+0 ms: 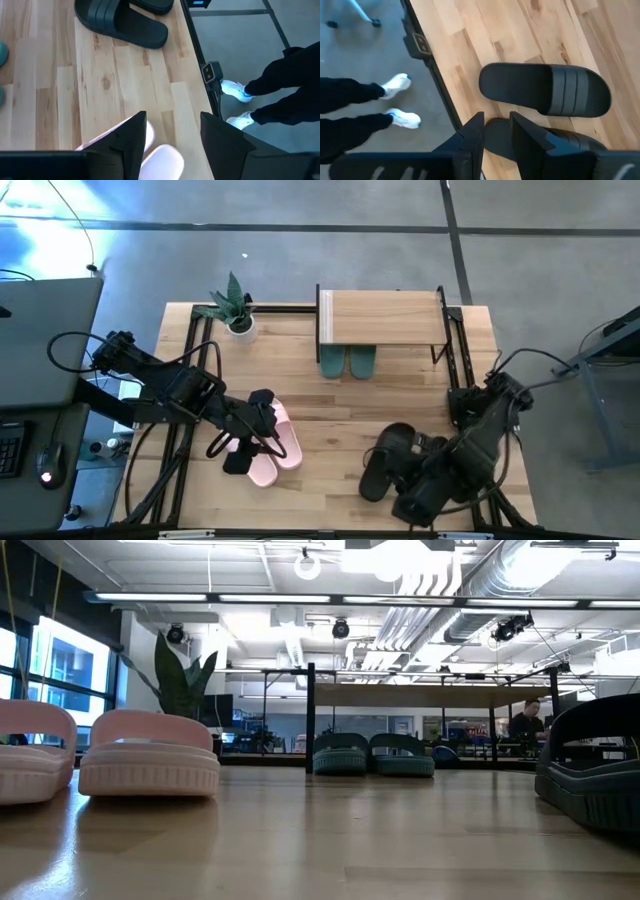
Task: Pick and place slides into the shelf
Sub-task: Put the right black slipper on the shelf
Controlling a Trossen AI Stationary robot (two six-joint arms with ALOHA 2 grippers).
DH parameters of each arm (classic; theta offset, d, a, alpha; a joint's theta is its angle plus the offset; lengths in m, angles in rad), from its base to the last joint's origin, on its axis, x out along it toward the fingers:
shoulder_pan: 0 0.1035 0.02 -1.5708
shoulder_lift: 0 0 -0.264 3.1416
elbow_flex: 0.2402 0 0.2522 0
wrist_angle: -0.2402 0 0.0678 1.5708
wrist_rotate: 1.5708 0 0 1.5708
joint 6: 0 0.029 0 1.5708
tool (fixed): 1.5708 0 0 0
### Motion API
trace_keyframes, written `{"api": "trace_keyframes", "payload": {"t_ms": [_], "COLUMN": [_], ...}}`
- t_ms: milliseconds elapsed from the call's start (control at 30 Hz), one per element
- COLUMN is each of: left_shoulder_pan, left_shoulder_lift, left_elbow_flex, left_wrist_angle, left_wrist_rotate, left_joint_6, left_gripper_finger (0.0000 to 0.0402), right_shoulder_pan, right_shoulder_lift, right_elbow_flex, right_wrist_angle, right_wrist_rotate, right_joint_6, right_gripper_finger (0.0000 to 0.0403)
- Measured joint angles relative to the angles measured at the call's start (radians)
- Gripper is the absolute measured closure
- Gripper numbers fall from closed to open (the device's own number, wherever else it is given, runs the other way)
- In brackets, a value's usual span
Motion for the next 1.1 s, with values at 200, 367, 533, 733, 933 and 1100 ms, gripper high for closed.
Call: {"api": "trace_keyframes", "payload": {"t_ms": [200, 367, 533, 733, 933, 1100], "left_shoulder_pan": [0.0, 0.0, 0.0, 0.0, 0.0, 0.0], "left_shoulder_lift": [0.0, 0.0, 0.0, 0.0, 0.0, 0.0], "left_elbow_flex": [0.0, 0.0, 0.0, 0.0, 0.0, 0.0], "left_wrist_angle": [0.002, 0.002, 0.003, 0.003, 0.004, 0.006], "left_wrist_rotate": [-0.002, -0.002, -0.002, -0.002, -0.002, -0.002], "left_joint_6": [0.0, 0.0, 0.0, 0.0, 0.0, -0.001], "left_gripper_finger": [0.0229, 0.0229, 0.0229, 0.0229, 0.0228, 0.0227], "right_shoulder_pan": [0.021, 0.03, 0.08, 0.155, 0.174, 0.174], "right_shoulder_lift": [0.098, 0.116, 0.105, 0.083, 0.082, 0.082], "right_elbow_flex": [-0.029, -0.23, -0.408, -0.495, -0.505, -0.505], "right_wrist_angle": [0.005, 0.0, -0.002, 0.0, 0.016, 0.016], "right_wrist_rotate": [-0.005, -0.115, -0.221, -0.266, -0.215, -0.214], "right_joint_6": [0.014, 0.144, 0.26, 0.413, 0.577, 0.637], "right_gripper_finger": [0.032, 0.032, 0.032, 0.0321, 0.0321, 0.0321]}}
